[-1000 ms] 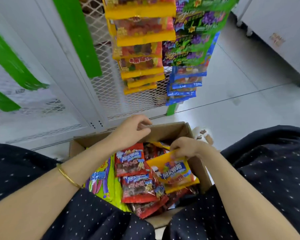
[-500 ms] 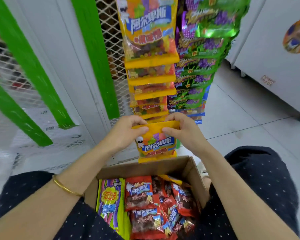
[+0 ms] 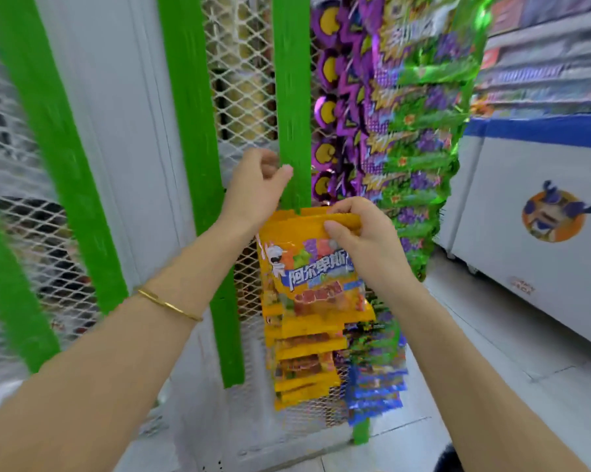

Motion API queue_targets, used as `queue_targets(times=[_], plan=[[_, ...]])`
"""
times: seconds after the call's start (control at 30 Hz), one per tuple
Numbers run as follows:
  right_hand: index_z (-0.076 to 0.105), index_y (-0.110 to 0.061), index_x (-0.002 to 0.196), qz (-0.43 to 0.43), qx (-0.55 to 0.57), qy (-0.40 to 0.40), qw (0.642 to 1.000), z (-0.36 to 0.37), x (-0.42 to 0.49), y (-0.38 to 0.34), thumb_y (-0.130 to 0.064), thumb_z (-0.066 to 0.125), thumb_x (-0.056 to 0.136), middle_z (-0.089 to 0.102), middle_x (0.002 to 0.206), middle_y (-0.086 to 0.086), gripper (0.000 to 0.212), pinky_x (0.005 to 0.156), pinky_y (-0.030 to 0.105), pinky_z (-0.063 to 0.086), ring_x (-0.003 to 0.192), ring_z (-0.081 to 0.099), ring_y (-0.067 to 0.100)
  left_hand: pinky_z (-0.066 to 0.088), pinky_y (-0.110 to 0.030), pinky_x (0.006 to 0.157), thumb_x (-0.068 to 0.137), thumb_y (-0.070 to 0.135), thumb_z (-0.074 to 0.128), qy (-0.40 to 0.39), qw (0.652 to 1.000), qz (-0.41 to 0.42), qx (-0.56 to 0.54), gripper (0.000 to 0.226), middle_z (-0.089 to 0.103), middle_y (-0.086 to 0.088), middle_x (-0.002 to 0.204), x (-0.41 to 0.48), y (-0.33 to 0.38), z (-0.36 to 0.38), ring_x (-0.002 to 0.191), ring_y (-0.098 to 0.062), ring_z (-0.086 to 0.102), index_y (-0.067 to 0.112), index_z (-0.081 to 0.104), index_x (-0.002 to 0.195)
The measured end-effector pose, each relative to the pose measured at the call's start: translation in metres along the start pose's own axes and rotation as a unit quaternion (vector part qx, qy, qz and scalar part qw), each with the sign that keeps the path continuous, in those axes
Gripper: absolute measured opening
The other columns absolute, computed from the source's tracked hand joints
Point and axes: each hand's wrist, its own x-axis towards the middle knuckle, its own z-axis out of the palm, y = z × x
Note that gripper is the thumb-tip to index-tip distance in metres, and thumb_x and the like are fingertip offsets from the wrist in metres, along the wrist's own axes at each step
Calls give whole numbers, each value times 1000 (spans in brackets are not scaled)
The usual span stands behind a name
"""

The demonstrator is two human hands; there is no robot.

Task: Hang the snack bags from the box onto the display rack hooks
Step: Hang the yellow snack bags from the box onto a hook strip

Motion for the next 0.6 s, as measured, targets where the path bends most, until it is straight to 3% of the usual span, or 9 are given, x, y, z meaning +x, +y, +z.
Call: queue_targets(times=[0.1,0.2,0.3,0.37,0.5,0.6], plan=[[52,-14,90,-40,-50,34,997,6,28,-11,-5,53,92,52,70,-9,9,53,7,37,58,52,-10,51,-34,83,94,24,54,-7,999,-29,-16,23,59,-7,97,16,12,-2,85,-16,56,7,58,108],[56,-8,93,-83,-104,105,985,14,53,-19,-5,57,89,53,73,-4,4,55,13,32,62,50,-2,38,-27,60,94,29,54,-25,998,-37,47,23,55,-9,83,28,22,-7,67,-15,47,9,60,84],[59,-5,97,-101,-152,153,971,20,70,-18,-10,57,90,56,83,2,9,62,22,27,74,47,15,31,-28,61,94,31,53,-53,996,-49,55,33,51,-14,80,30,29,-11,70,-17,45,1,61,85],[58,-5,98,-107,-153,168,968,23,74,-18,-11,56,91,58,87,3,9,66,25,32,77,49,16,26,-28,56,94,32,52,-64,995,-47,65,29,45,-12,77,30,31,-12,67,-16,41,7,56,80],[56,-8,99,-102,-179,182,961,29,79,-20,-14,53,93,60,92,5,9,70,31,41,81,52,18,33,-29,63,94,33,52,-73,994,-57,56,28,51,-14,80,31,30,-14,72,-18,48,8,58,82],[55,-7,100,-92,-194,179,960,31,79,-21,-14,51,94,59,95,6,10,72,36,42,83,52,21,37,-27,63,93,32,53,-69,994,-71,42,37,58,-16,87,31,30,-14,77,-19,53,-3,63,94]])
